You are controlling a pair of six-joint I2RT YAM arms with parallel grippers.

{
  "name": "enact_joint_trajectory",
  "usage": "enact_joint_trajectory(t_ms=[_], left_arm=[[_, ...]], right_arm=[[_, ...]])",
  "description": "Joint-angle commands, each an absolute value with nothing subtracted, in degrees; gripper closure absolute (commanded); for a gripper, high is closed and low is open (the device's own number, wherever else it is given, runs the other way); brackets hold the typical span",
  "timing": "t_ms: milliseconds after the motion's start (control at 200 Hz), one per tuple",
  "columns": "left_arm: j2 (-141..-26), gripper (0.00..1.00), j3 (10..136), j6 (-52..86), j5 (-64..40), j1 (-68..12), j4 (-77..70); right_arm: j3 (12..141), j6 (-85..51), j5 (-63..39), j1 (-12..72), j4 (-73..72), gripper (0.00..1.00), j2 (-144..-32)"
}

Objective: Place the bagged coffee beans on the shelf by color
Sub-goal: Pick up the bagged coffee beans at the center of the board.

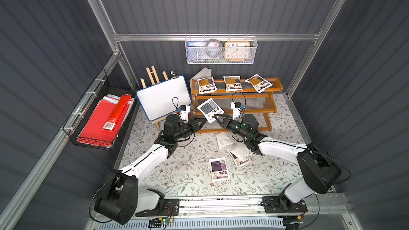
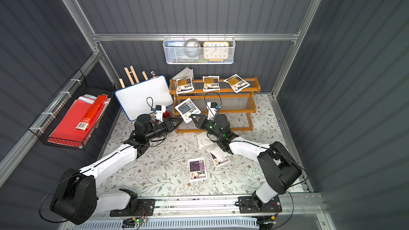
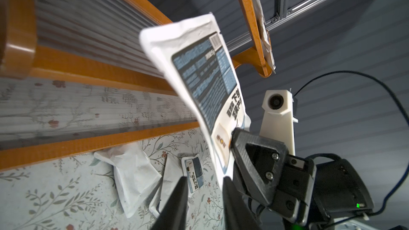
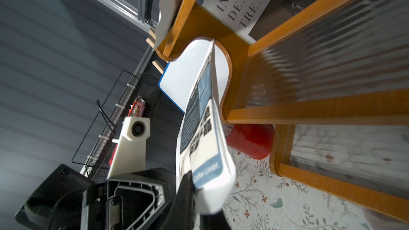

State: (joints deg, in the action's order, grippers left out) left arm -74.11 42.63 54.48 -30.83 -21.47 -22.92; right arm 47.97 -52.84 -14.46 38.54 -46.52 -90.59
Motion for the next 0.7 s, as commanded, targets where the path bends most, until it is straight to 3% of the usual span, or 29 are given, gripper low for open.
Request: enact_joint_trajectory(t_ms=[0,220,380,695], left_arm=[[-71.0,0.56,44.9,52.8,-28.0,-21.7,-20.0],[-67.9,0.52,46.1,52.5,-15.2,-21.7,-9.9],[-64.6,0.52,45.5,55.1,-0.3,-21.7,-1.7],[-68.2,0.52,45.4,55.5,5.5,-21.7,6.0]], right_arm=[[46.6,-56.5,-11.0,37.6,-53.3,1.0,-92.3],[47.5,-61.0,-9.8,37.1,-57.9,1.0,-95.6],[49.1,-63.8,-6.3,37.2,-55.8,1.0,-96.6],[53.8,-67.6,-0.7,37.2,-49.0,1.0,-99.5]])
